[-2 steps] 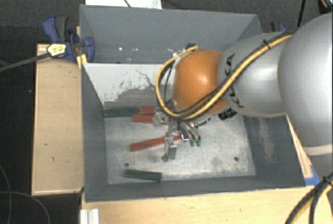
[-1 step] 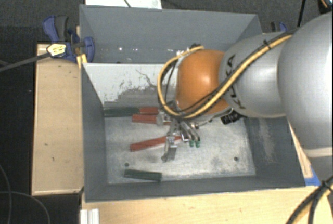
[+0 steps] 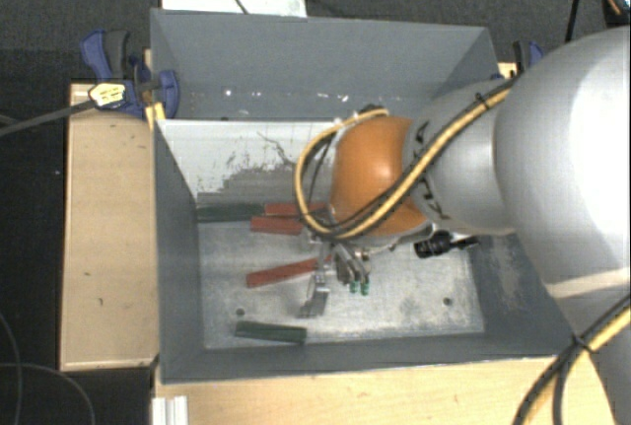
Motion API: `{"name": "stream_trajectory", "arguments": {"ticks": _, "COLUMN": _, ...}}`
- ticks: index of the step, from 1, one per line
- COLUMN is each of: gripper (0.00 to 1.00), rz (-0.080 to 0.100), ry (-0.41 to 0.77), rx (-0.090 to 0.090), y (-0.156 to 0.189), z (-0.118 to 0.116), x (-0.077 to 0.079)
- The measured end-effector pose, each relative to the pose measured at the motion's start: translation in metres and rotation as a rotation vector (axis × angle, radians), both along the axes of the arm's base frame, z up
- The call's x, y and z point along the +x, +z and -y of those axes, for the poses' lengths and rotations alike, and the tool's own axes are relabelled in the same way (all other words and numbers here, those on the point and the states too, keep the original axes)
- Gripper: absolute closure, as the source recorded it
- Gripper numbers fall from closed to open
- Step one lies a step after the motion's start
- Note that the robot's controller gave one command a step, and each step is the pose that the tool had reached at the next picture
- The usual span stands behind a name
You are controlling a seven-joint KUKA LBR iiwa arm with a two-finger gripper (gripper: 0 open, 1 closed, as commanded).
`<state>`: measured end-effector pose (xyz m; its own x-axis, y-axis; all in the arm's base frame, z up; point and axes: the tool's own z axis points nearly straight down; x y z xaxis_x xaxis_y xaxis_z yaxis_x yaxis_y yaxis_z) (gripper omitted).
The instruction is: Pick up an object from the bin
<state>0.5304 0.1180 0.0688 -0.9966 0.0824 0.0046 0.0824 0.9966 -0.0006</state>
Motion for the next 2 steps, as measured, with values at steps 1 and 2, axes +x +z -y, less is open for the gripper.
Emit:
{"name": "stream_trajectory", "arguments": {"ticks": 1, "gripper": 0.00, "rz": 0.001, "ry": -0.002, "rx": 0.000, "y": 0.0003, "z": 0.0001, "x": 0.0001}}
{"name": "stream_trajectory", "arguments": {"ticks": 2, "gripper": 1.00, "rz": 0.001, "ry": -0.004, "rx": 0.001, "y": 0.0007, "z": -0.0001, "x": 0.0001}}
